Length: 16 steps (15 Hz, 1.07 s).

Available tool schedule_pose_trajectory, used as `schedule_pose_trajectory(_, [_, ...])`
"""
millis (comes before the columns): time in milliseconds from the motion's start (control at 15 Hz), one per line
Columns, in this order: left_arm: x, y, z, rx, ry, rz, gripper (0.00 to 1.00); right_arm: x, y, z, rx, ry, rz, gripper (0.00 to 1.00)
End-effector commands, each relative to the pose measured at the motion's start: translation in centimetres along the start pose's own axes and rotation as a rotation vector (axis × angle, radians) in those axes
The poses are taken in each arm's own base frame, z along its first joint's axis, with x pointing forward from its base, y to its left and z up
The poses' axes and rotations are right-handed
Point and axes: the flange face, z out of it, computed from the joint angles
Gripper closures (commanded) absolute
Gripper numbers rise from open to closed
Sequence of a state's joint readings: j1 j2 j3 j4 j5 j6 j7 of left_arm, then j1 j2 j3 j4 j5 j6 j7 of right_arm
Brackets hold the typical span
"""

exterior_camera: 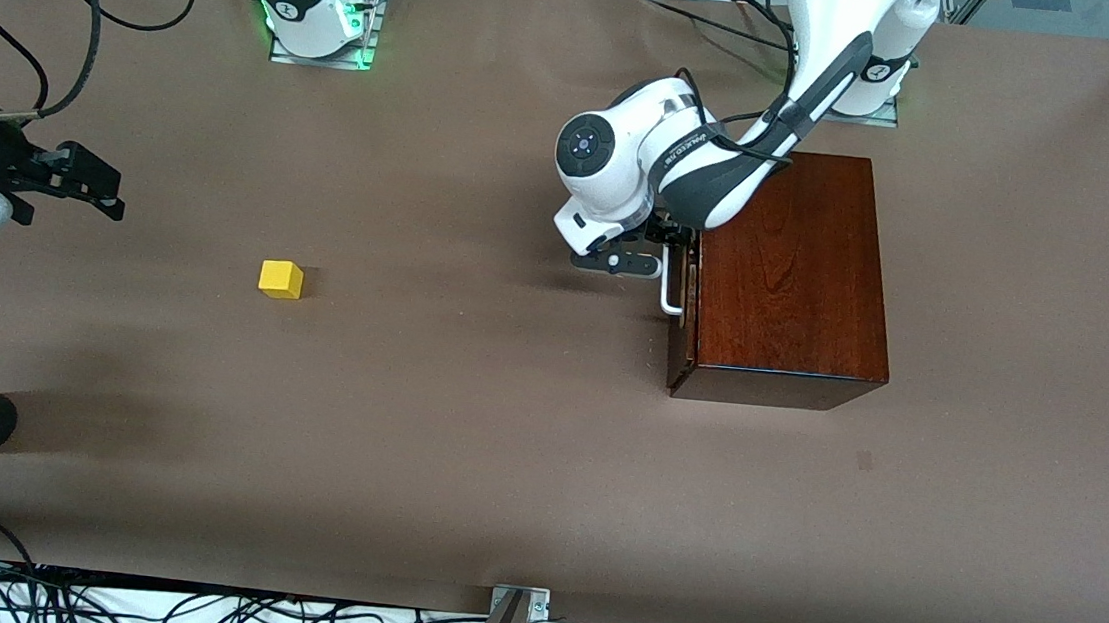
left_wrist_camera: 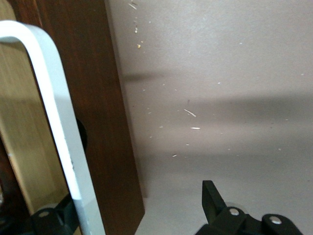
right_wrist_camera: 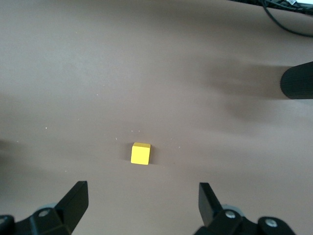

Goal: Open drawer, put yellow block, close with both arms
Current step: 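Pull the drawer open with the left gripper while the right gripper grasps the cube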

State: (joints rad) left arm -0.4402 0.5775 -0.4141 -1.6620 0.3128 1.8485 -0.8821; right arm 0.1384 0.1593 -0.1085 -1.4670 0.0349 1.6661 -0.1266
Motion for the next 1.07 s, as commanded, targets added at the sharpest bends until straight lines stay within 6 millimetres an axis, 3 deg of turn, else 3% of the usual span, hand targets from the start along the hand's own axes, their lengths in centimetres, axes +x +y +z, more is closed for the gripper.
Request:
schedule_pose_trajectory(0, [-1.2, 3.2, -0.3, -0.056, 0.07, -0.009, 0.0, 0.8, -0.5, 1.6, 0.015, -0.032, -0.035, 0.0])
schedule_pose_trajectory(333, [-1.9, 7.0, -1.2, -0.167, 0.123, -0.044, 0.0, 1.0, -1.9, 6.4, 0.022, -0.141, -0.085, 0.0])
schedule_pose_trajectory(667, [-2.8, 11.9, -1.6, -0.203, 0.141, -0.002, 0.0, 0.7, -1.6, 16.0, 0.021, -0.095, -0.066, 0.0])
schedule_pose_trajectory(867, [-2.0, 12.4, -2.3, -0.227, 0.148, -0.01, 0.0, 0.3, -1.5, 21.7, 0.012, -0.071, -0.035, 0.0])
schedule_pose_trajectory(1000, [-1.8, 12.4, -2.8, -0.236, 0.155, -0.016, 0.0, 0.5, -1.6, 24.4, 0.011, -0.091, -0.029, 0.0])
